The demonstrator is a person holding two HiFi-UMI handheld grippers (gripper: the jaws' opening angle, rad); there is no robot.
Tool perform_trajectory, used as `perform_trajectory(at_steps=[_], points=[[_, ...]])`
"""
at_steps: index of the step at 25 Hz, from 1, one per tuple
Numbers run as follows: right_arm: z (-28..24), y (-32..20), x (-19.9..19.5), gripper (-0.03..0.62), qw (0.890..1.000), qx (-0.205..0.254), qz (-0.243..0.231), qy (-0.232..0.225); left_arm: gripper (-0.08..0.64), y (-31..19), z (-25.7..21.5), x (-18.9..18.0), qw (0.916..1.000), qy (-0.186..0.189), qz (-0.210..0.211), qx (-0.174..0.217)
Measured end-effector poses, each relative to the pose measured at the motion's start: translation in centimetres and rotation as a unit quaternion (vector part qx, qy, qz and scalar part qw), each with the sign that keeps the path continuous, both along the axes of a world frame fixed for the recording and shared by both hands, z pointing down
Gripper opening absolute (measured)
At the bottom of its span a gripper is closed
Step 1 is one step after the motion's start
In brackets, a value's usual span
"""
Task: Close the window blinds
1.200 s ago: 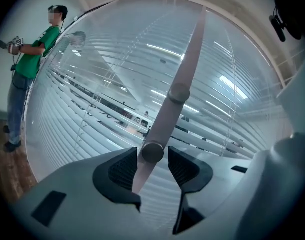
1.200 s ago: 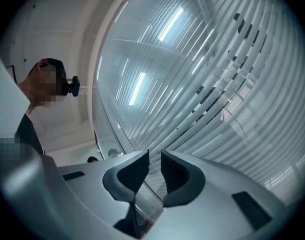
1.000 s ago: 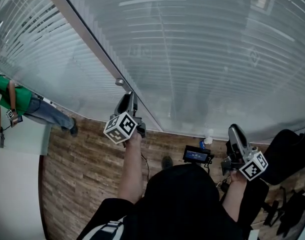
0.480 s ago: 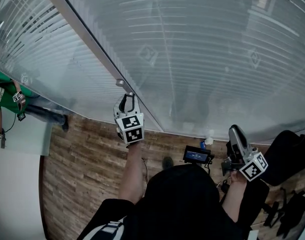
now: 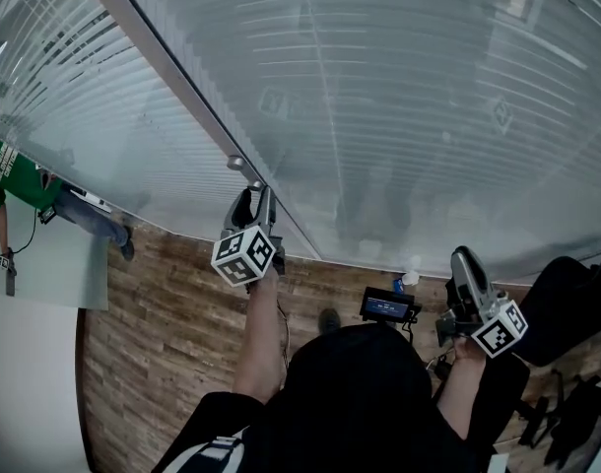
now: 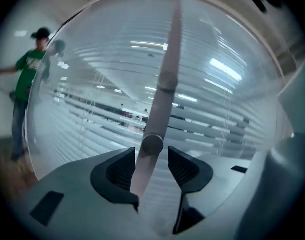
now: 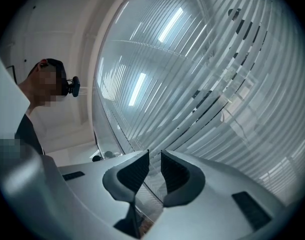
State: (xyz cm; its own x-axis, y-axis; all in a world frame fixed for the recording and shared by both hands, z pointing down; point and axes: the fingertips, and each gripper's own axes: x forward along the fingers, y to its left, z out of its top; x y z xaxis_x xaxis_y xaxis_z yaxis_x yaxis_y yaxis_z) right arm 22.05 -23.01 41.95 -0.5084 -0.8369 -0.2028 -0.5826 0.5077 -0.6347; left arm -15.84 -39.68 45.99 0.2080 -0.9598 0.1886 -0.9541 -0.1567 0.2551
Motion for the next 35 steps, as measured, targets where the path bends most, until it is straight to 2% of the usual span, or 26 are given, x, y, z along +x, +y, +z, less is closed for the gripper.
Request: perform_trajectory(at_steps=[2,4,6,9,11,14,17,19,22,26,29,32,34,35], points=[[0.1,0.0,0.2,0.072,1.000,-0.001,0.002,0.000,0.202,0.0,0.4,-0.5,0.9955,0.095,-0.001,-0.003],[0.2,0.1,0.2,0.072,1.000,-0.002,0.003,0.000,0.202,-0.1,0.4,-0.8,0.9903,0.139,-0.002,-0.001],[0.2,0.1,0.2,0.072,1.000,-0.002,0.003,-0.001,0.202,-0.2,-0.2,-0.9,0.9880,0.154,-0.003,0.008],[0.0,0.2,0.1,0.072,1.000,0.000,0.004,-0.002,0.200,-0.4,-0.9,-0.7,0.9880,0.154,-0.003,0.014],[0.0,0.2,0.1,0.072,1.000,0.000,0.004,-0.002,0.141,-0.5,-1.0,-0.7,0.9898,0.142,-0.005,0.012],[0.0,0.2,0.2,0.072,1.000,0.000,0.005,-0.001,0.138,-0.5,-0.9,-0.7,0.9952,0.097,-0.006,0.009],[0.1,0.2,0.2,0.072,1.000,-0.001,0.006,-0.001,0.138,-0.5,-0.9,-0.4,0.9998,0.015,-0.007,0.007],[0.1,0.2,0.2,0.072,1.000,-0.003,0.005,0.000,0.138,-0.4,-1.0,-0.2,0.9987,-0.049,-0.010,0.006],[-0.1,0.1,0.0,0.072,1.000,-0.001,0.001,0.000,0.138,-0.4,-0.9,0.1,0.9881,-0.153,-0.014,0.004],[-0.1,0.0,-0.4,0.072,1.000,-0.001,-0.005,0.000,0.138,-0.4,-0.6,0.0,0.9647,-0.263,-0.020,0.002],[-0.2,-0.1,-0.5,0.072,1.000,0.000,-0.008,0.000,0.138,-0.4,-0.7,0.2,0.9537,-0.300,-0.021,-0.001],[-0.3,-0.1,-0.6,0.072,1.000,0.000,-0.009,0.000,0.138,-0.4,-0.7,0.3,0.9506,-0.310,-0.019,-0.004],[-0.3,0.0,-0.6,0.072,1.000,0.001,-0.009,0.000,0.138,-0.4,-0.7,0.3,0.9531,-0.302,-0.018,-0.002],[-0.4,0.0,-0.6,0.072,1.000,0.002,-0.009,0.000,0.138,-0.4,-0.7,0.3,0.9589,-0.283,-0.017,-0.001]])
